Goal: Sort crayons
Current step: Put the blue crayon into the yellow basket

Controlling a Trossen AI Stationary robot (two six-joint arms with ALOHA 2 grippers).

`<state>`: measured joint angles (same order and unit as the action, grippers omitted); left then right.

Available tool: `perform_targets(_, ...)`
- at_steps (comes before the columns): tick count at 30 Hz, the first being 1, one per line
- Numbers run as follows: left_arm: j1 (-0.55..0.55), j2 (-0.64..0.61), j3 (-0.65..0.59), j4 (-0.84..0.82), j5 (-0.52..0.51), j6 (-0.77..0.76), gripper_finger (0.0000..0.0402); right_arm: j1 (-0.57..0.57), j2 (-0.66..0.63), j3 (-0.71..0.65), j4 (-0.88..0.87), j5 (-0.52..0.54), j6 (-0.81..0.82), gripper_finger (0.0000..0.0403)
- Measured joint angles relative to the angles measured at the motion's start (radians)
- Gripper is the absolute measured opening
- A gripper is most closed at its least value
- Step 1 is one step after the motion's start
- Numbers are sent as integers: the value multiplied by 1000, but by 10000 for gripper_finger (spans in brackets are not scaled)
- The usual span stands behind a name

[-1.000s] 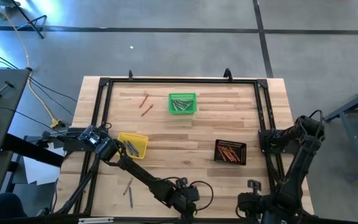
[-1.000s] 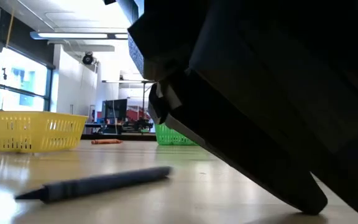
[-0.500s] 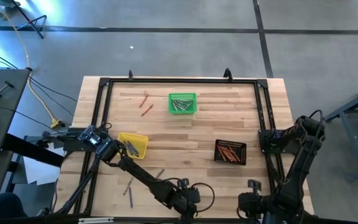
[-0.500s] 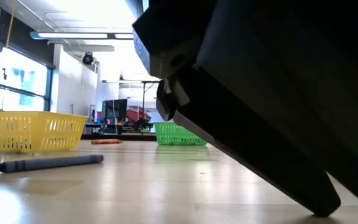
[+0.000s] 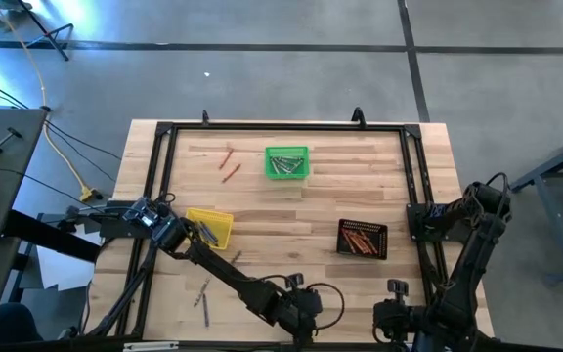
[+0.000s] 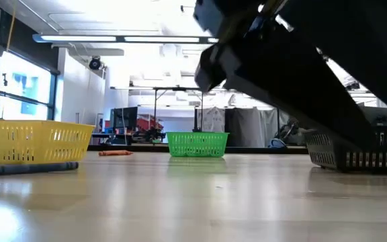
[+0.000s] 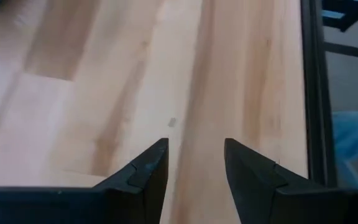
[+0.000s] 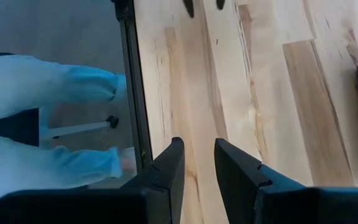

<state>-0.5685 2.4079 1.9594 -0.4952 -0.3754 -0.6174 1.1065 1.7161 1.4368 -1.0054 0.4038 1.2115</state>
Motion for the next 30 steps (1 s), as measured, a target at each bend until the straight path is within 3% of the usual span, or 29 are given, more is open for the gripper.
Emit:
perform_targets(4,8,-4,68,-146,-8,-23,145,0,0,0,0,0,22,83)
perform_targets(11,-9,-2,198,-699,-80,-216,145,3,0,0,0,7,20,83)
perform_targets(17,-48,-3,255,-1050,2,-430,145,2,0,0,0,11,20,83)
perform_targets(30,-212,-3,246,-1076,339,-702,145,48,0,0,0,12,22,83)
